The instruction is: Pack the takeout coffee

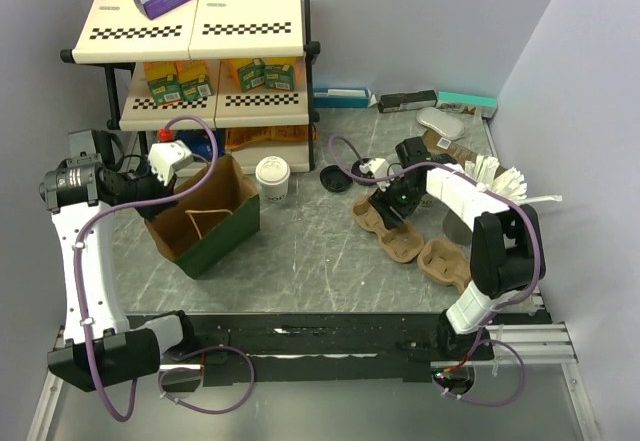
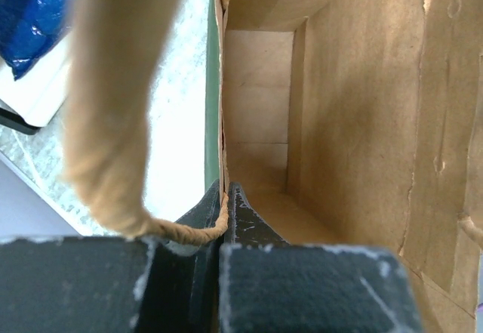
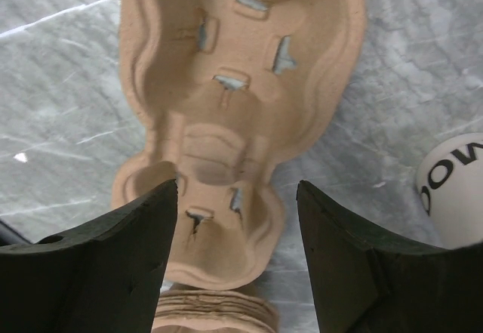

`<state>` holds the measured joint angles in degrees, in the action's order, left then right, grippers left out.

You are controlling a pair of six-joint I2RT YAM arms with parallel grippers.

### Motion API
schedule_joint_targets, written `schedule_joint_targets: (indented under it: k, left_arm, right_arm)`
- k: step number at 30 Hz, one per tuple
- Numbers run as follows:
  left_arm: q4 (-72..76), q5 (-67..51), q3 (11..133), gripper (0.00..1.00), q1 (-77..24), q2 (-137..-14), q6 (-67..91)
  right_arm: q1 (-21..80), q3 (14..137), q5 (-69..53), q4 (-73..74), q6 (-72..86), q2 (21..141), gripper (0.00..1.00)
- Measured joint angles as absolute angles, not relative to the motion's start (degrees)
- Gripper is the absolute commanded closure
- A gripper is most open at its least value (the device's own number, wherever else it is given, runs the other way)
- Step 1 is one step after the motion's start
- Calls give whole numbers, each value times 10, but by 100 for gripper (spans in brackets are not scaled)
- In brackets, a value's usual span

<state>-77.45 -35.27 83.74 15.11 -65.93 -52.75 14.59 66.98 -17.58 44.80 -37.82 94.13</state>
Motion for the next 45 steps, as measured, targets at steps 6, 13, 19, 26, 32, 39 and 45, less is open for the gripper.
schedule_joint_targets:
  k: [6, 13, 19, 26, 32, 39, 45]
  left_arm:
    - [-775, -352, 837, 99, 150, -666, -521]
    - [-775, -352, 836, 99, 150, -666, -513]
    - [-775, -352, 836, 99, 150, -666, -512]
    - [-775, -352, 836, 99, 150, -666, -511]
    - [-775, -352, 835, 99, 149, -667, -511]
    - [-775, -352, 827, 99, 147, -668, -507]
    - [-774, -352, 826, 99, 146, -670, -502]
  right_arm:
    - [164, 670, -160, 434, -369, 949, 33]
    - [175, 670, -159, 433, -362, 955, 36]
    - [175, 670, -153, 430, -354, 968, 38]
    - [183, 670, -145, 428, -346, 969, 40]
    - [189, 670, -142, 427, -334, 967, 39]
    - [203, 670, -144, 431, -322, 964, 42]
    - [204, 668, -146, 430, -318, 963, 46]
